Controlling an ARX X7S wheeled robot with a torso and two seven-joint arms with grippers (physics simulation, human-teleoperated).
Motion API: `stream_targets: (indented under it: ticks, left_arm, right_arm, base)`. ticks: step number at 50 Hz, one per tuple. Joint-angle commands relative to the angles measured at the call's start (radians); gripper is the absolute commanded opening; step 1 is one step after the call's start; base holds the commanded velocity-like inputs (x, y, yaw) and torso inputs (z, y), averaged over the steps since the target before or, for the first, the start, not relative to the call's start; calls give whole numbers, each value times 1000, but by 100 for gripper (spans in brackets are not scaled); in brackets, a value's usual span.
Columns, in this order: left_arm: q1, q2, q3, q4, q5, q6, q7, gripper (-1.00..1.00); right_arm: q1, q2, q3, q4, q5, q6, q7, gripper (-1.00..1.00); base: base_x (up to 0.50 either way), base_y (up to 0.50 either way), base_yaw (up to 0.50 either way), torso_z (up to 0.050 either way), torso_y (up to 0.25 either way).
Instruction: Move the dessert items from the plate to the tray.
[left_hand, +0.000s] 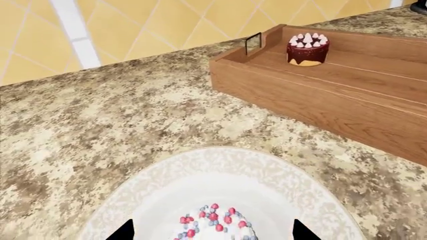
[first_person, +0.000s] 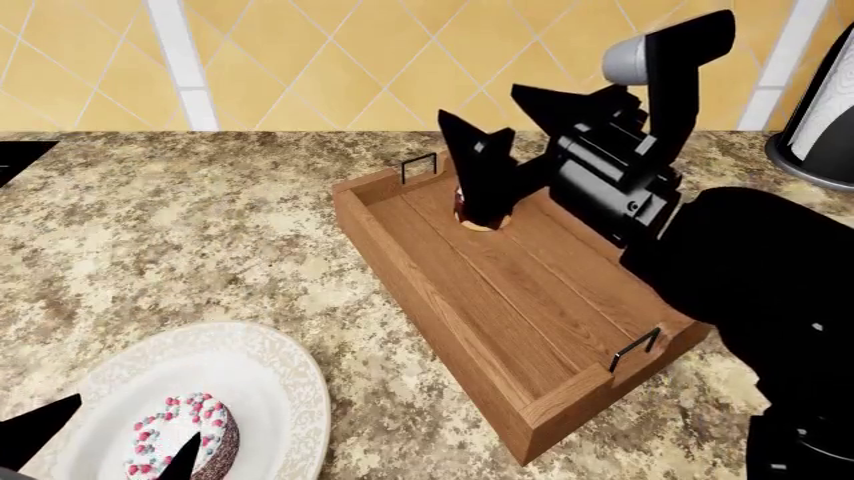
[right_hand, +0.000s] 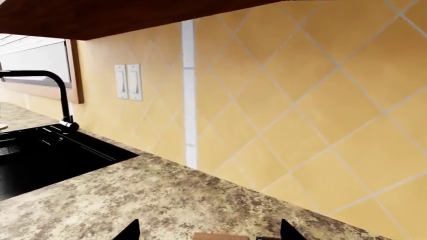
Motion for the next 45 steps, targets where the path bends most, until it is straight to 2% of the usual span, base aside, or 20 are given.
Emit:
stream_targets:
  ticks: [1,7,14,32,45]
  left_arm:
    - [24,13,-19,8,27,-20,31,100]
    - [21,32,13,15,86,-25,71,100]
    - [34,66,57,34,244,-29,202,100]
    - [88,56,-25,58,299,-8,284,100]
    - [110,104,-45,79,392,-29,378,100]
  right_arm:
    - [-1,-2,-8,12,-1,-9,-5,100]
    - [-4,-3,-12,20,-6,-18,-11,100]
    - [-6,-2,-17,29,-11,-26,-16,100]
    - [-11,-4,-25,19,3,-24,-9,100]
    - [-21,0,-19,16,12,-31,-5,100]
  base:
    - [0,0,0,0,0]
    - [0,0,0,0,0]
    - [0,0,0,0,0]
    - [0,0,0,0,0]
    - [0,0,0,0,0]
